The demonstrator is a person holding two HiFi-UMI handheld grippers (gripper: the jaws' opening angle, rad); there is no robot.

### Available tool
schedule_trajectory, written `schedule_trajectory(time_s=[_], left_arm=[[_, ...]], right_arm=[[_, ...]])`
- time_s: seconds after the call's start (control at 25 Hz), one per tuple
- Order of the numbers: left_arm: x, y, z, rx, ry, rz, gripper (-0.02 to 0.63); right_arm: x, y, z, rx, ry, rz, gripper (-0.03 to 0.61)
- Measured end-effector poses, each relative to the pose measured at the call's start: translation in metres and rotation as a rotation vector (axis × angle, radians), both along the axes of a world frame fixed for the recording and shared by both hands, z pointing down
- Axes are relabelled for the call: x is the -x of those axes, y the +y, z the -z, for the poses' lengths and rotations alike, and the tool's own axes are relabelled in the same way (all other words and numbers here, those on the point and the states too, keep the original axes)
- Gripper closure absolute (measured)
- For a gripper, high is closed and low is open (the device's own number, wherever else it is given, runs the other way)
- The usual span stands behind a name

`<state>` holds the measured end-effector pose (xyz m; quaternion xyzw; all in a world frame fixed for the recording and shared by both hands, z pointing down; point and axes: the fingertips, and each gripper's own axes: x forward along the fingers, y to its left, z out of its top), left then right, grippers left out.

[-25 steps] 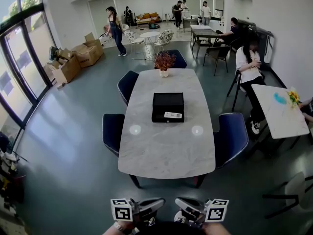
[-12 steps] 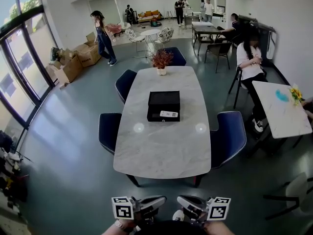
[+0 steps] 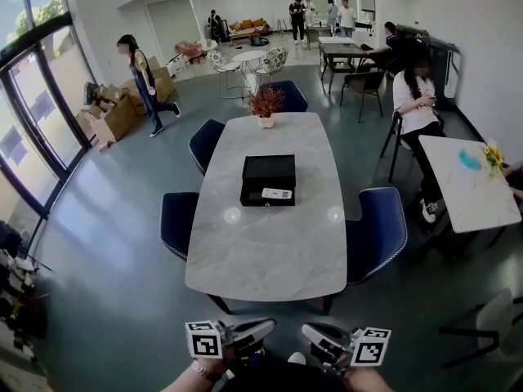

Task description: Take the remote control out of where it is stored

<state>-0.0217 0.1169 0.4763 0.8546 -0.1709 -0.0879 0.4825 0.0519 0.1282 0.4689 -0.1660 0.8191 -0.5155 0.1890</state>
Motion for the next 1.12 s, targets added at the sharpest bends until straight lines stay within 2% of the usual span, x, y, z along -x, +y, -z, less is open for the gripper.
schedule_trajectory(time_s=[0.4,0.68,0.76,0.84,1.0,1.12], left_arm=[[-0.006,-0.04,-0.011,0.02,-0.007,-0.032,0.607],[0.005,-0.107,-0.014,0.014,-0.015,-0.062,0.607],[0.009,-0.131,-0.018,0.011,-0.025,-0.065,0.607],[0.016,-0.154,-0.021,0.014,-0.045,-0.067,0.607],[0.03,-0.203,-0.043,-0.005,-0.124,-0.082,0.607],[0.04,-0.242,-0.058,-0.014,-0.186,-0.086,0.607]], right_arm=[[-0.027,-0.021,-0.003,0.019,-0.002,-0.114,0.571],[-0.037,-0.058,-0.002,0.022,0.015,-0.223,0.571],[-0.039,-0.072,-0.006,0.016,0.046,-0.254,0.571],[-0.04,-0.084,-0.006,0.011,0.068,-0.281,0.571],[-0.035,-0.109,-0.003,0.044,0.027,-0.33,0.571],[-0.04,-0.124,-0.011,0.049,0.063,-0.376,0.571]])
